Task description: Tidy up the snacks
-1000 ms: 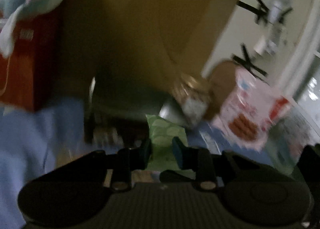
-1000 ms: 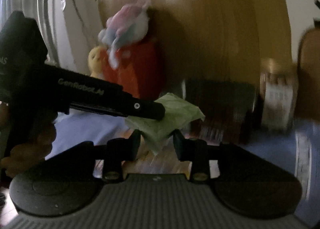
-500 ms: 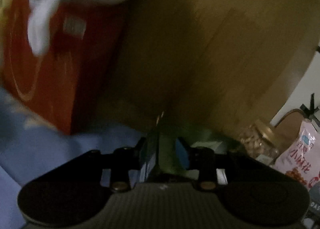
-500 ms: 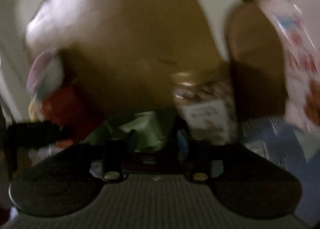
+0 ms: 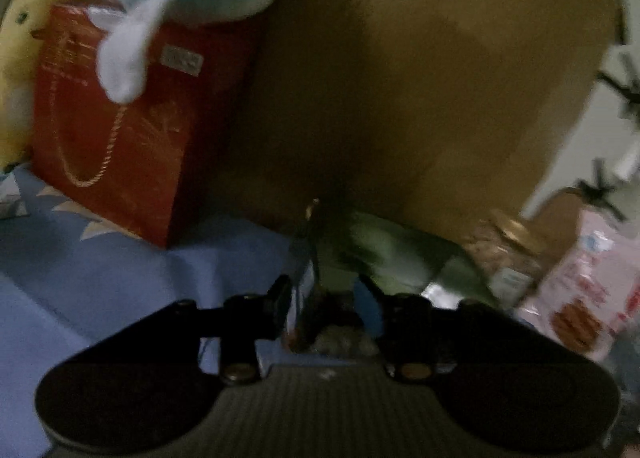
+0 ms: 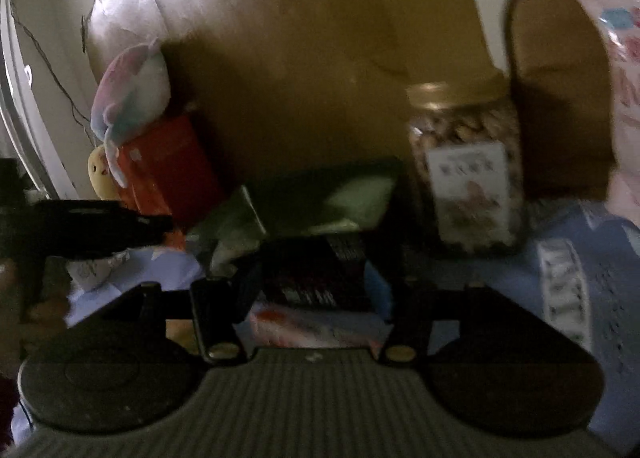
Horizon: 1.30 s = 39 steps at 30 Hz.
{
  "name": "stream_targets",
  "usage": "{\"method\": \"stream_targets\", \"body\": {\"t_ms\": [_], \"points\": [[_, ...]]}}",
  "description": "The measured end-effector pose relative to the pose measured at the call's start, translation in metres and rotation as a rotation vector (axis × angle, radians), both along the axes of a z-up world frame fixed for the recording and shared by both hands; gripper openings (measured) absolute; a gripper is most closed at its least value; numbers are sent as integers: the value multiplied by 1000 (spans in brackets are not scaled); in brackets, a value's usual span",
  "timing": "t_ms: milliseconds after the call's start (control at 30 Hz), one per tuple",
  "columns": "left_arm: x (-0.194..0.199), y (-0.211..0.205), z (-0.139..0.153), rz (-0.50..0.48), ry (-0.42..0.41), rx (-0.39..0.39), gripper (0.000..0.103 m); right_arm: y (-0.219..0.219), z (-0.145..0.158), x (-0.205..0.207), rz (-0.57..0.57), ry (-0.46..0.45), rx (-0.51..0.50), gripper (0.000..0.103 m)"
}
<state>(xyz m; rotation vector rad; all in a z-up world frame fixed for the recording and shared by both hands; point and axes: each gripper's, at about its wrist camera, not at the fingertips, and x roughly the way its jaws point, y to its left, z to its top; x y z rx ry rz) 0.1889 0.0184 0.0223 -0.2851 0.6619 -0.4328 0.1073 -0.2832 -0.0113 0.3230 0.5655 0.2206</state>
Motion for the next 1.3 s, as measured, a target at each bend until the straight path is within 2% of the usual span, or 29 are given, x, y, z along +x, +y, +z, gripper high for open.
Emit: {"method": "stream_targets", "body": {"t_ms": [133, 267, 300, 333, 400, 533, 667, 733, 833, 967, 1100, 1200, 1300], "points": [[-57, 28, -11, -62, -6, -29, 43, -3, -17, 0, 7, 68, -92, 60], [-97, 50, -28, -60, 37, -31, 45, 0, -48, 19, 107, 191, -136, 60], [-106, 59, -30, -51, 46, -33, 45, 4, -48, 16, 114, 162, -155, 54], [-112, 65, -34, -38, 56, -35, 45, 9, -48, 14, 136, 165, -169, 40], [-121, 79, -36, -6, 77, -43, 46, 20, -41, 7, 155, 151, -176, 33], [-133, 102, -39, 42, 92, -80, 46, 45, -12, -19, 177, 50, -216, 24], [-143, 115, -39, 48, 94, -128, 49, 60, 17, -55, 205, -4, -160, 24], [-147, 116, -41, 39, 94, -135, 49, 66, 24, -83, 255, -35, -116, 24], [-149, 111, -48, 0, 107, -132, 49, 83, 19, -121, 336, -58, -106, 24], [-151, 96, -56, -37, 127, -119, 50, 95, -11, -138, 360, 11, -139, 25], [-157, 91, -56, -53, 114, -109, 55, 86, -30, -133, 291, 103, -138, 38], [-165, 94, -55, -20, 71, -55, 57, 80, -29, -141, 281, 96, -126, 52], [-169, 96, -59, 48, 9, 49, 57, 77, -24, -150, 251, 49, -142, 53]]}}
